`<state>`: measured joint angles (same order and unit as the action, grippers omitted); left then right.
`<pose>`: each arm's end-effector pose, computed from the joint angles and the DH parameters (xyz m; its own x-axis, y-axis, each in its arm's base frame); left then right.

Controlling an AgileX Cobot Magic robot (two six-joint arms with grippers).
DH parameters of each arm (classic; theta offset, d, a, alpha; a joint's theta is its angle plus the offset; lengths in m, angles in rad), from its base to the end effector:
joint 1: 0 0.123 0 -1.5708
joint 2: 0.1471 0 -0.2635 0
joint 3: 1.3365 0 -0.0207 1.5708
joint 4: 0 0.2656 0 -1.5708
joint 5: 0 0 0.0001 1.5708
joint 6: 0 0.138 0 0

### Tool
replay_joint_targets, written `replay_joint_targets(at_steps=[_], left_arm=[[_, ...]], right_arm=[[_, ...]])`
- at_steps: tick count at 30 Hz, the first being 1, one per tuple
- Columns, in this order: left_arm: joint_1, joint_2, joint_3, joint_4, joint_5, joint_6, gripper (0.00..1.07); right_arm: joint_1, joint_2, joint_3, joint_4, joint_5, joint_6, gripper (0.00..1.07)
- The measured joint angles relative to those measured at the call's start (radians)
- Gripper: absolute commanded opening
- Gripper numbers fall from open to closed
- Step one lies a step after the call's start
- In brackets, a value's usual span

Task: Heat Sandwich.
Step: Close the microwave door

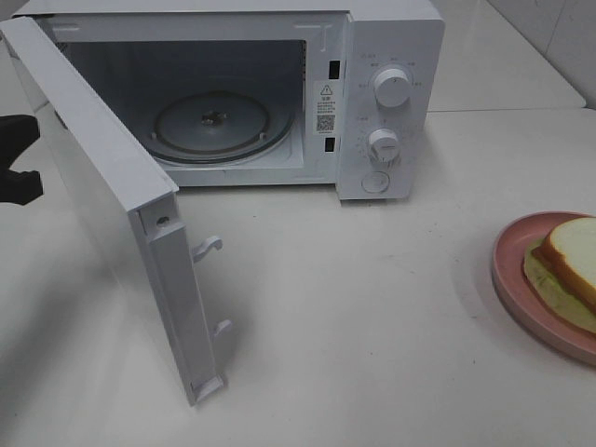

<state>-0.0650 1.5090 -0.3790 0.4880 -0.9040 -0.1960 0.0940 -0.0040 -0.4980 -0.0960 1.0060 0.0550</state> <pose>0.2959 -0.0702 0.1410 -0.1458 0.1221 -0.9817 0.4416 0.8960 0.0459 0.0751 -0.0042 0.2699 -0.4012 -0.0343 -0.9153 -0.0184 0.9994 -0.0294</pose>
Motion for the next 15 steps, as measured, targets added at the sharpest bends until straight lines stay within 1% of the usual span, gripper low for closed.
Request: replay_joint_targets(at_steps=[1,2,3,6,7,8,11,15], left_arm=[[-0.017,0.009,-0.006,-0.007,-0.001,-0.001,0.00],[-0.017,0.009,-0.006,-0.007,-0.001,-0.001,0.00],[-0.044,0.023,-0.016,-0.024,0.001,-0.001,0.00],[-0.087,0.049,-0.030,-0.028,-0.001,-0.001,0.00],[-0.087,0.049,-0.030,-0.028,-0.001,-0.001,0.00],[-0.111,0.063,-0.035,-0.030,-0.003,-0.001,0.00],[-0.133,0.076,-0.038,-0.048,-0.003,-0.001,0.00],[-0.185,0.102,-0.048,-0.122,-0.004,0.024,0.00]], right_arm=[[0.000,0.000,0.000,0.000,0.000,0.000,0.76],[0.000,0.000,0.000,0.000,0.000,0.000,0.76],[0.000,0.000,0.000,0.000,0.000,0.000,0.76],[0.000,0.000,0.000,0.000,0.000,0.000,0.76],[0.000,0.000,0.000,0.000,0.000,0.000,0.76],[0.000,0.000,0.000,0.000,0.000,0.000,0.76],[0.000,0.000,0.000,0.000,0.000,0.000,0.76],[0.000,0.000,0.000,0.000,0.000,0.000,0.76]])
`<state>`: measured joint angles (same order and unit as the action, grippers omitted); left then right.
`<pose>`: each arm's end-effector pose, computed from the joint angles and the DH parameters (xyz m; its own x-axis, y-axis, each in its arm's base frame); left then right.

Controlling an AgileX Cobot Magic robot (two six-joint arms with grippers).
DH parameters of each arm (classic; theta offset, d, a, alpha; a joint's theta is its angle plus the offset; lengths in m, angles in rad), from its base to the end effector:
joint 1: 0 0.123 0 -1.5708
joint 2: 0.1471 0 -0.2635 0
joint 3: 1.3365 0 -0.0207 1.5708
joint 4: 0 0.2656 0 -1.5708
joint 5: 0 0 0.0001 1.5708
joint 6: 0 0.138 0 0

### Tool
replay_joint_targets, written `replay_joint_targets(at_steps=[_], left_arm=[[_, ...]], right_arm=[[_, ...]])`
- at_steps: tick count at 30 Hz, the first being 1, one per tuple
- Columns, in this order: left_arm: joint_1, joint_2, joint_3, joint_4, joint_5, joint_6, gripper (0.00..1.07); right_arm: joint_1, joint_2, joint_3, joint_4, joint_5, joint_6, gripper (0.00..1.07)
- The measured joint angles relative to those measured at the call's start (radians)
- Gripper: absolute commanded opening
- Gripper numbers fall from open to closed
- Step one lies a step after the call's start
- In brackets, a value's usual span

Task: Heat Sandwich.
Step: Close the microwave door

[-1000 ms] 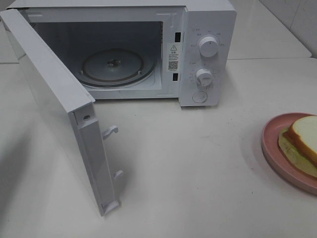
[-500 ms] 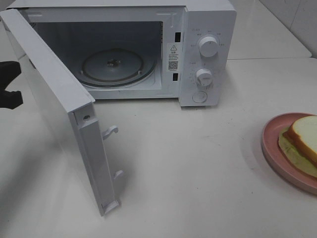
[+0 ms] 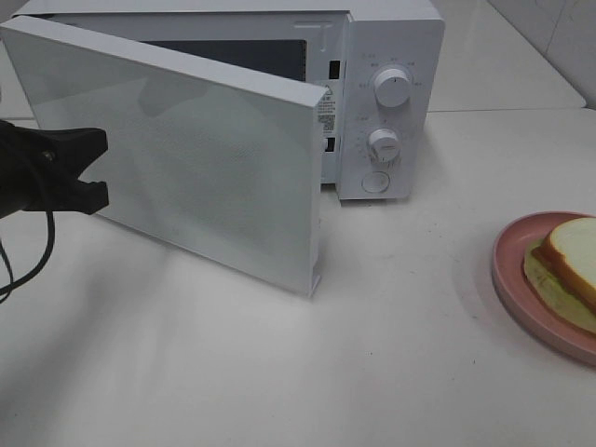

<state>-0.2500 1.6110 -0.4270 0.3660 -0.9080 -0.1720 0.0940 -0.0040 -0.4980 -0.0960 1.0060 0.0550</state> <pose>0.2983 -0.1163 0.1257 -0.1832 0.1058 -0.9774 0.5158 0.8567 -0.0040 0.0751 -0.0042 0.2699 -0.4012 -0.0343 -0.9153 -0.0184 0.9994 -0.0294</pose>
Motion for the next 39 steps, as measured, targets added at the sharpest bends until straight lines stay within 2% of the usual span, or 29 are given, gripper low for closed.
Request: replay_joint_targets(at_steps=[1,6,10,15,20,25,36,39], left_arm=[[-0.026,0.009,-0.010,-0.038,0.000,0.017,0.00],[-0.070,0.025,-0.032,-0.104,0.001,0.041,0.00],[-0.157,0.057,-0.079,-0.243,0.003,0.079,0.00],[-0.198,0.079,-0.109,-0.292,0.009,0.102,0.00],[-0.280,0.136,-0.191,-0.409,0.034,0.156,0.00],[-0.324,0.182,-0.264,-0.457,0.038,0.195,0.00],[-0.377,0.274,-0.425,-0.480,0.107,0.221,0.00],[-0.393,0.305,-0.484,-0.512,0.119,0.256,0.00]], right_arm=[[0.000,0.000,0.000,0.000,0.000,0.000,0.76],[0.000,0.000,0.000,0.000,0.000,0.000,0.76],[0.000,0.000,0.000,0.000,0.000,0.000,0.76],[0.000,0.000,0.000,0.000,0.000,0.000,0.76],[0.000,0.000,0.000,0.000,0.000,0.000,0.76],[0.000,0.000,0.000,0.000,0.000,0.000,0.75],[0.000,0.000,0.000,0.000,0.000,0.000,0.74],[0.000,0.000,0.000,0.000,0.000,0.000,0.74]])
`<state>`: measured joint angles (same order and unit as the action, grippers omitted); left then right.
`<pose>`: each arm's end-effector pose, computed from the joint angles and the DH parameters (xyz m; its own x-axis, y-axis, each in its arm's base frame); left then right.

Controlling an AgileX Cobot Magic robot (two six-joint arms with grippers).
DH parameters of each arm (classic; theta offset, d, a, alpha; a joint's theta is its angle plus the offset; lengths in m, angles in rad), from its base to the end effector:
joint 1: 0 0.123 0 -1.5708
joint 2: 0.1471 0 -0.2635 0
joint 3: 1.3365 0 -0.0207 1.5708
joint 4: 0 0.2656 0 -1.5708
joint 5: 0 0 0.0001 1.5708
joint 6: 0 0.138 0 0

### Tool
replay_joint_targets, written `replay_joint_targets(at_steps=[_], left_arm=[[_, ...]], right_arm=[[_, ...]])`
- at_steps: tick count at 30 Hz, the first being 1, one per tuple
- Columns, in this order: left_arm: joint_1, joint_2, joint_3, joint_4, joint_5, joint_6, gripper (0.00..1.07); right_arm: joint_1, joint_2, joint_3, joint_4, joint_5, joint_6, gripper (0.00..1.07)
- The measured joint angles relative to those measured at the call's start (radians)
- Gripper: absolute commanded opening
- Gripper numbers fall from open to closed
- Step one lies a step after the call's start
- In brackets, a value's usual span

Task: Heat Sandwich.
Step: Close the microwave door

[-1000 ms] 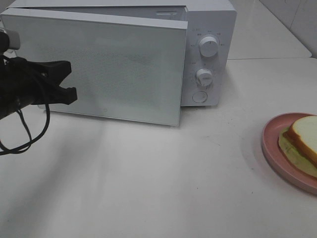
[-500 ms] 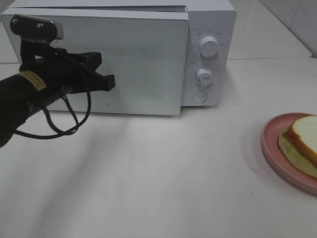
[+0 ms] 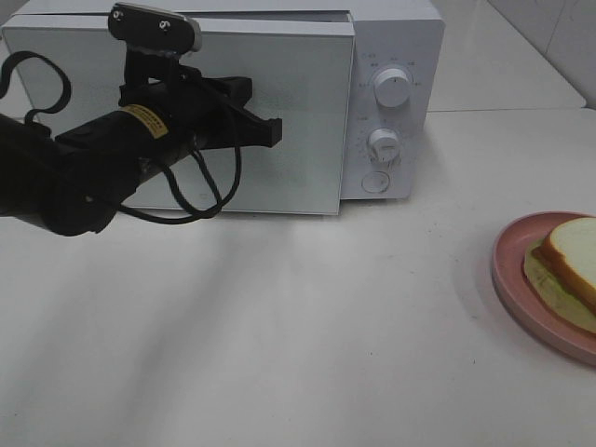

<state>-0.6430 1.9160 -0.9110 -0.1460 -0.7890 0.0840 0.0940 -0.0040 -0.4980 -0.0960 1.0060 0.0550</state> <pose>0.3594 -0.2515 0.1384 -0.1169 0.0637 -0.9911 0.5124 0.8588 -0.0053 0.0751 -0.0042 0.2699 -0.4012 -0.0343 -0.9153 -0.0184 0.9994 -0.0294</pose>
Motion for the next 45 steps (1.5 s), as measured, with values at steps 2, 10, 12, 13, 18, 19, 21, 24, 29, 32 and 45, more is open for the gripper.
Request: replay_joint_targets(at_steps=[2,10,12,13,18,19,21,24,29,32,45], left_arm=[[-0.003,0.008,-0.016,-0.007,0.008,0.008,0.00],[-0.027,0.071,-0.122,-0.010,0.070,0.035,0.00],[-0.028,0.078,-0.133,-0.010,0.076,0.035,0.00],[-0.031,0.084,-0.141,-0.008,0.084,0.035,0.00],[-0.038,0.120,-0.206,-0.019,0.107,0.038,0.00],[-0.039,0.124,-0.211,-0.022,0.114,0.040,0.00],[-0.040,0.125,-0.218,-0.018,0.124,0.040,0.00],[-0.043,0.130,-0.228,-0.016,0.132,0.040,0.00],[-0.048,0.114,-0.232,-0.024,0.184,0.040,0.00],[-0.051,0.092,-0.217,-0.048,0.211,0.040,0.00],[-0.093,-0.086,-0.030,-0.082,0.358,0.032,0.12]], right_arm=[[0.000,0.000,0.000,0.000,0.000,0.000,0.74],[0.000,0.000,0.000,0.000,0.000,0.000,0.74],[0.000,0.000,0.000,0.000,0.000,0.000,0.74],[0.000,0.000,0.000,0.000,0.000,0.000,0.74],[0.000,0.000,0.000,0.000,0.000,0.000,0.74],[0.000,0.000,0.000,0.000,0.000,0.000,0.74],[0.000,0.000,0.000,0.001,0.000,0.000,0.74],[0.000,0.000,0.000,0.001,0.000,0.000,0.74],[0.000,0.000,0.000,0.001,0.000,0.000,0.74],[0.000,0.000,0.000,0.001,0.000,0.000,0.74],[0.000,0.000,0.000,0.001,0.000,0.000,0.74]])
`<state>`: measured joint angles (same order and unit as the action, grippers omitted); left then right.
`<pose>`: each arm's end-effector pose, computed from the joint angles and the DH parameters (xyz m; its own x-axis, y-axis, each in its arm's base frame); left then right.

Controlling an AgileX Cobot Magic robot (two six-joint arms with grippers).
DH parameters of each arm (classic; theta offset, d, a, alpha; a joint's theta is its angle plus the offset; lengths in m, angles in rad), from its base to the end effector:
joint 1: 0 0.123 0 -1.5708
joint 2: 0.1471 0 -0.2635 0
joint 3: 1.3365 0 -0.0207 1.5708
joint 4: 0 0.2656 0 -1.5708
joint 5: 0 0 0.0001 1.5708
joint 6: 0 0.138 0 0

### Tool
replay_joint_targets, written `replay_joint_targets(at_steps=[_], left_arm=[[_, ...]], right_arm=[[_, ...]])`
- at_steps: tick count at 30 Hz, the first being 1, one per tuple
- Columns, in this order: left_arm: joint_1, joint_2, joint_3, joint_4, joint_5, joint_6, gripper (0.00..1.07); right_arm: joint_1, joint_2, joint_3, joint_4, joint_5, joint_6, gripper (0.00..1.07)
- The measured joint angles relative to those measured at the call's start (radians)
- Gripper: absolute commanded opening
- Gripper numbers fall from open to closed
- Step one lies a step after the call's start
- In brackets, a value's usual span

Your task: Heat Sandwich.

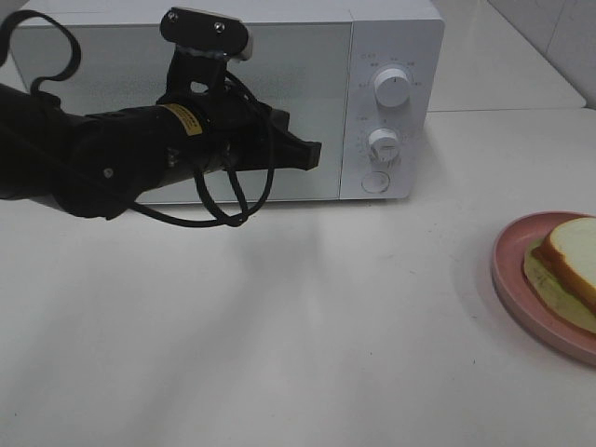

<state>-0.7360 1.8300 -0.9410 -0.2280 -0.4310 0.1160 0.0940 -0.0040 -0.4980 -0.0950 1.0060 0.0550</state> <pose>0.3283 -0.2799 0.1374 -0.3295 0.1754 -0.9277 0.5756 0.8162 -0.0502 0.0751 -0.0040 0.2699 -0.4013 -0.0338 -0.9153 -0.0189 0.9994 -0.0286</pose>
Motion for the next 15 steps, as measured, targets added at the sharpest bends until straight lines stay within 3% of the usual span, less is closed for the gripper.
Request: replay_joint_targets(at_steps=[3,4,5,6,15], left_arm=[[0.000,-0.041,0.003,-0.018,0.195,0.000,0.74],[0.000,-0.053,0.004,-0.018,0.235,0.000,0.88],[0.000,-0.053,0.004,-0.018,0.235,0.000,0.88],[0.000,-0.075,0.004,-0.018,0.329,-0.001,1.01],[0.000,-0.178,0.004,0.011,0.694,-0.001,0.98]], right_arm=[[0.000,0.000,0.000,0.000,0.000,0.000,0.74],[0.000,0.000,0.000,0.000,0.000,0.000,0.74],[0.000,0.000,0.000,0.000,0.000,0.000,0.74],[0.000,0.000,0.000,0.000,0.000,0.000,0.74],[0.000,0.000,0.000,0.000,0.000,0.000,0.74]])
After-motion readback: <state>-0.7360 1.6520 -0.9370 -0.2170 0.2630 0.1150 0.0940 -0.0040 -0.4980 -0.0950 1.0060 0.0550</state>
